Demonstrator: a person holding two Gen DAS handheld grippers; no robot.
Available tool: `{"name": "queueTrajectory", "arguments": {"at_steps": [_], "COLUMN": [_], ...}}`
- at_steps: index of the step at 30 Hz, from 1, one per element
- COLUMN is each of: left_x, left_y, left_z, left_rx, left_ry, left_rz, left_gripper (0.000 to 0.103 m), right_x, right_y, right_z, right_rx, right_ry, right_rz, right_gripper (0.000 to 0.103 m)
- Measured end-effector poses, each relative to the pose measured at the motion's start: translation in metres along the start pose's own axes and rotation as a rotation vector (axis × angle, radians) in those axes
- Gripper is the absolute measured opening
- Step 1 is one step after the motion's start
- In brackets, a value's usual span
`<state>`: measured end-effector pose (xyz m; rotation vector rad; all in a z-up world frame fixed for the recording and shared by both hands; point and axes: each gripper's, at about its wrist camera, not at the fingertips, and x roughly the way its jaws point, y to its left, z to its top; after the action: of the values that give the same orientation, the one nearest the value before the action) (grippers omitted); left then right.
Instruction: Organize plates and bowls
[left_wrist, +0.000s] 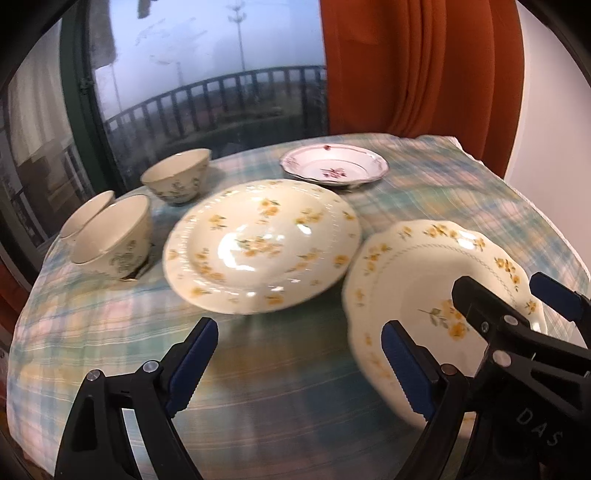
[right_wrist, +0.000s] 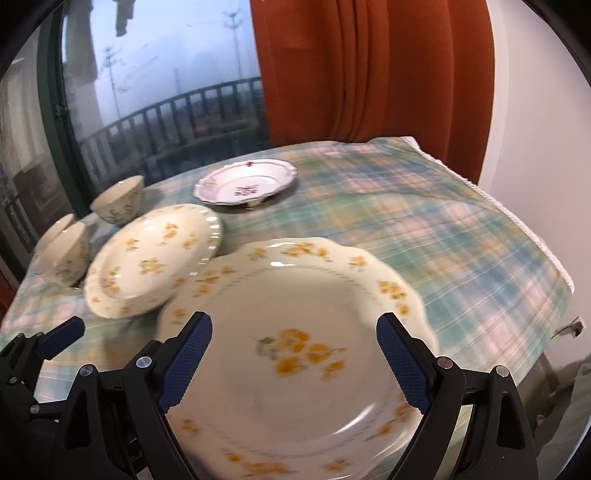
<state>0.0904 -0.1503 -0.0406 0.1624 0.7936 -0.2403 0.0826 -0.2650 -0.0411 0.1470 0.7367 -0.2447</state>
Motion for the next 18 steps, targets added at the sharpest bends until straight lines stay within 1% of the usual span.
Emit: {"name": "queueTrajectory", "arguments": {"at_steps": [4, 8, 14, 18], "left_x": [-0.003, -0.003, 0.006, 0.021], "left_y": [0.019, 0.036, 0.057, 0.068], "left_z": [0.004, 0.016, 0.041, 0.06], "left_rx": [-0.018, -0.043, -0.076, -0.104], "left_ry": [-0.011, -0.037, -0.064, -0.063], "left_rz": [0.007, 0.024, 0.044, 0.06], "left_gripper": [0.092, 0.092, 0.092, 0.092], "right_x": [-0.007, -0.007, 0.006, 0.02], "right_y": [0.025, 0.046, 0.07, 0.081], "right_z": [0.003, 0.014, 0.044, 0.065], "right_rx": [-0.023, -0.048, -0.084, -0.106], "right_ry": [-0.016, -0.024, -0.037, -0.046], "right_rz": [0.024, 0.039, 0.053, 0.064], "right_gripper": [0.093, 0.093, 0.093, 0.093]}}
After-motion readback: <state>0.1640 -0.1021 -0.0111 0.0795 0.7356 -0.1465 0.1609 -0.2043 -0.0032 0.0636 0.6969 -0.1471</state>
